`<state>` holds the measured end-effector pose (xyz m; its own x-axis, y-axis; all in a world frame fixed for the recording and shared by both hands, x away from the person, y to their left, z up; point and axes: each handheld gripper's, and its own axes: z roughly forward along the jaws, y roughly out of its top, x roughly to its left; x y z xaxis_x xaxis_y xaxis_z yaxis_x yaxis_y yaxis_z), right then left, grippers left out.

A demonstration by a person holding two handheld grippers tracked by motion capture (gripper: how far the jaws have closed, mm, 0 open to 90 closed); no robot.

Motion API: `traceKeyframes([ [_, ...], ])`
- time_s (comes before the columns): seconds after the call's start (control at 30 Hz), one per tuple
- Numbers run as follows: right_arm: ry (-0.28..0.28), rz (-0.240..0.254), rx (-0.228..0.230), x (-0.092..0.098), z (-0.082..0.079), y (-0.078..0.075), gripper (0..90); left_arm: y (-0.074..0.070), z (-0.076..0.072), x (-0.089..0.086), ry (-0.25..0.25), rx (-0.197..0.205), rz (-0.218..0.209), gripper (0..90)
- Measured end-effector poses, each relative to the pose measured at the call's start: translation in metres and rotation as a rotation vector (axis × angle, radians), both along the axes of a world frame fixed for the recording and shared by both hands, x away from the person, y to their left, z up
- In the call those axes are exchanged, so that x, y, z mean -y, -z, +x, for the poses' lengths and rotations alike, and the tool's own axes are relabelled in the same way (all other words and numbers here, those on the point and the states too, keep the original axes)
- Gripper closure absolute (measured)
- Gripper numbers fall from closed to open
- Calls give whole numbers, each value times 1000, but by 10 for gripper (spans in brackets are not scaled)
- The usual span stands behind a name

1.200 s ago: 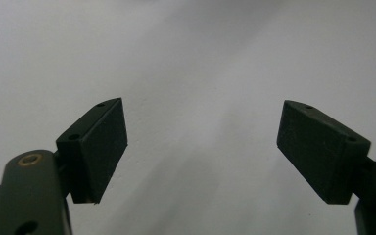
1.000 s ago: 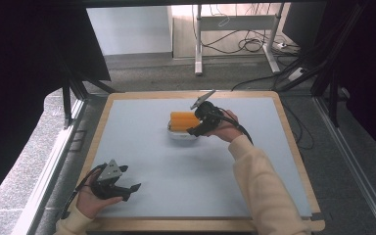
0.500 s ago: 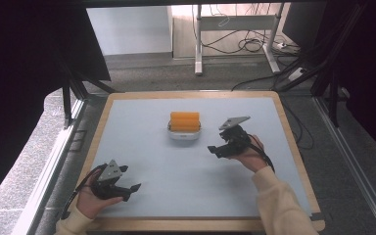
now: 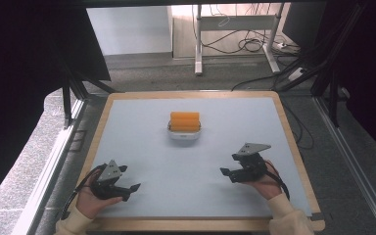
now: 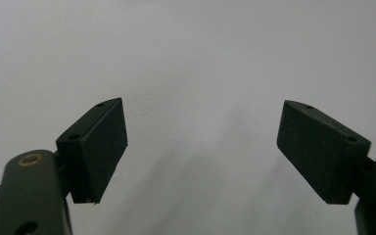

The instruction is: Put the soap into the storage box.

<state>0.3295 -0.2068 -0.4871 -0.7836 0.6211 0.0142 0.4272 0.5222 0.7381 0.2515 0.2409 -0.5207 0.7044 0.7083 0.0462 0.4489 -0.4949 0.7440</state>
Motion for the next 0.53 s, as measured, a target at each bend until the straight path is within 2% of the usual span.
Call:
traceKeyframes([
  [0.37,38,4,39,4,2,1,282,0,1,-1,7,1,3,190],
  [0.53,52,39,73,8,2,-1,277,-1,3,-1,0,1,2,190],
])
